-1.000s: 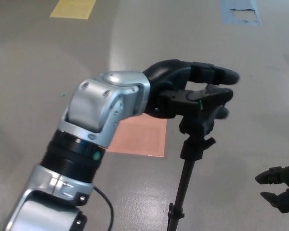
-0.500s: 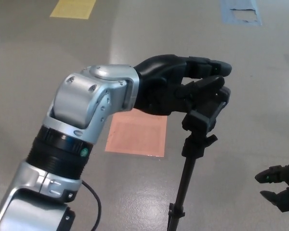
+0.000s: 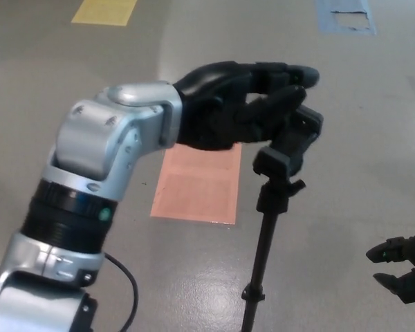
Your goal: The robot uses its left hand to grab the top of a phone stand kept on the floor and rotates it anti-clockwise
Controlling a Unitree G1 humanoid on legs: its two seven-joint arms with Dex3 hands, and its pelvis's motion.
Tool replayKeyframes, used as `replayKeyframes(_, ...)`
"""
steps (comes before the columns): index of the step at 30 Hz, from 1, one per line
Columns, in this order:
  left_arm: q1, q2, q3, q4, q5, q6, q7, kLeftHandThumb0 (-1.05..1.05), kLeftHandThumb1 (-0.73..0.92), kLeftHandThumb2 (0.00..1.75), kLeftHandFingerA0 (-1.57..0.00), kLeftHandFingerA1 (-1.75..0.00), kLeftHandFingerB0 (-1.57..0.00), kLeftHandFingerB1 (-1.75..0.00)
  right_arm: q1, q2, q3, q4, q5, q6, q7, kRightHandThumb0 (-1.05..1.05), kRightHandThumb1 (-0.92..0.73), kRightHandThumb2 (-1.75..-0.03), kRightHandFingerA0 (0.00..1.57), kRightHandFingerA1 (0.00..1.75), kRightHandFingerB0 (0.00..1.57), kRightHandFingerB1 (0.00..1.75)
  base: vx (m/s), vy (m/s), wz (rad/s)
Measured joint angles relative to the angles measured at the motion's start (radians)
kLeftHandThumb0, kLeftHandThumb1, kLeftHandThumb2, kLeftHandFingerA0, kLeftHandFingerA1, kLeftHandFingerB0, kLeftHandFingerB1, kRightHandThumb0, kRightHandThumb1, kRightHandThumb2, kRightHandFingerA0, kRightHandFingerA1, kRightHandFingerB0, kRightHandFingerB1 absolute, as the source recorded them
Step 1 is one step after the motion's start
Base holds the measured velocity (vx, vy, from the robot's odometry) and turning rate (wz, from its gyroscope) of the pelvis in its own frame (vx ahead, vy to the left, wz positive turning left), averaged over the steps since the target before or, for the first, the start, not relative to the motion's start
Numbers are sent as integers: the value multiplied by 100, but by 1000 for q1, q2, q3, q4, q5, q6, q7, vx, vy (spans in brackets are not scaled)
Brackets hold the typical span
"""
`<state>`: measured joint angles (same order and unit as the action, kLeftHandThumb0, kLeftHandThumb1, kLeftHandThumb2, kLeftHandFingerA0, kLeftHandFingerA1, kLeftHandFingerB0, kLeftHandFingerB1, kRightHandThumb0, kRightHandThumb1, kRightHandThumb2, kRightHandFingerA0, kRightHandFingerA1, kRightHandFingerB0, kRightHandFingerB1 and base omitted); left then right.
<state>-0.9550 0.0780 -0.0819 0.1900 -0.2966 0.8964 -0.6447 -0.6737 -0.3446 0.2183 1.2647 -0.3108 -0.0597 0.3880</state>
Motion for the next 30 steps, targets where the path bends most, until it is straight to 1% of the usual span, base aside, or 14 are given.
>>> replayKeyframes(6, -30, 90, 127, 44, -14, -54, -1, -99, 68, 97, 0, -2, 0, 0, 0, 0, 0, -1, 0, 1, 0, -46, -74, -79, 29, 45, 16, 36, 0, 0, 0)
replayKeyframes(11, -29, 171, 215, 106, -28, -101, -11, -96, 64, 95, 0, -3, 0, -1, -3, 0, 0, -1, 0, 6, 1, -46, -74, -79, 27, 44, 16, 36, 0, 0, 0)
replayKeyframes(12, -27, 182, 229, 115, -31, -110, -12, -96, 66, 96, 0, -5, 0, 0, -4, 0, 1, -1, 0, 6, 2, -38, -84, -65, 30, 39, 18, 29, 0, 0, 0)
replayKeyframes(13, -24, 191, 239, 122, -32, -118, -13, -96, 66, 96, 0, -5, 0, 0, -5, 0, 1, 0, 0, 7, 2, -38, -84, -65, 30, 39, 18, 29, 0, 0, 0)
replayKeyframes(14, -18, 203, 252, 133, -34, -131, -15, -90, 65, 99, 0, -10, 0, -5, -6, 1, 0, 0, 0, 7, 3, -22, -66, -112, 11, 52, 9, 50, 0, 0, 0)
replayKeyframes(20, 55, 258, 304, 155, -37, -183, -18, -89, 65, 96, 0, -9, 0, -5, -9, 2, 3, 4, -1, 10, 6, -23, -65, -112, 11, 52, 8, 50, 0, 0, 0)
replayKeyframes(21, 78, 268, 319, 161, -38, -197, -18, -88, 67, 98, 0, -11, 0, -6, -11, 2, 4, 5, -2, 10, 6, -40, -84, -65, 27, 38, 18, 29, 0, 0, 0)
replayKeyframes(24, 119, 277, 334, 159, -39, -222, -18, -84, 62, 96, 0, -14, 0, -11, -15, 3, 5, 5, -2, 10, 7, -41, -84, -65, 28, 39, 19, 29, 0, 0, 0)
replayKeyframes(25, 135, 278, 337, 153, -40, -229, -18, -83, 62, 98, 0, -18, 0, -11, -16, 4, 6, 5, -2, 11, 7, -23, -65, -112, 11, 52, 8, 50, 0, 0, 0)
replayKeyframes(26, 168, 277, 340, 136, -40, -243, -18, -83, 62, 98, 0, -18, 0, -11, -16, 4, 7, 5, -2, 11, 7, -23, -65, -112, 11, 52, 8, 50, 0, 0, 0)
replayKeyframes(27, 195, 275, 342, 123, -40, -253, -17, -81, 58, 96, 0, -19, 0, -14, -16, 4, 8, 5, -2, 11, 7, -40, -84, -65, 28, 37, 18, 29, 0, 0, 0)
replayKeyframes(28, 238, 270, 343, 101, -40, -268, -17, -81, 58, 96, 0, -19, 0, -14, -16, 4, 10, 5, -3, 11, 7, -40, -84, -65, 28, 37, 18, 29, 0, 0, 0)
replayKeyframes(29, 270, 266, 343, 86, -40, -277, -16, -81, 58, 94, 0, -22, 0, -12, -16, 5, 11, 5, -3, 11, 7, -40, -84, -65, 35, 40, 19, 30, 0, 0, 0)
replayKeyframes(30, 294, 263, 342, 75, -39, -286, -15, -77, 57, 92, 0, -22, 0, -14, -16, 5, 11, 5, -4, 10, 7, -40, -84, -65, 34, 41, 18, 30, 0, 0, 0)
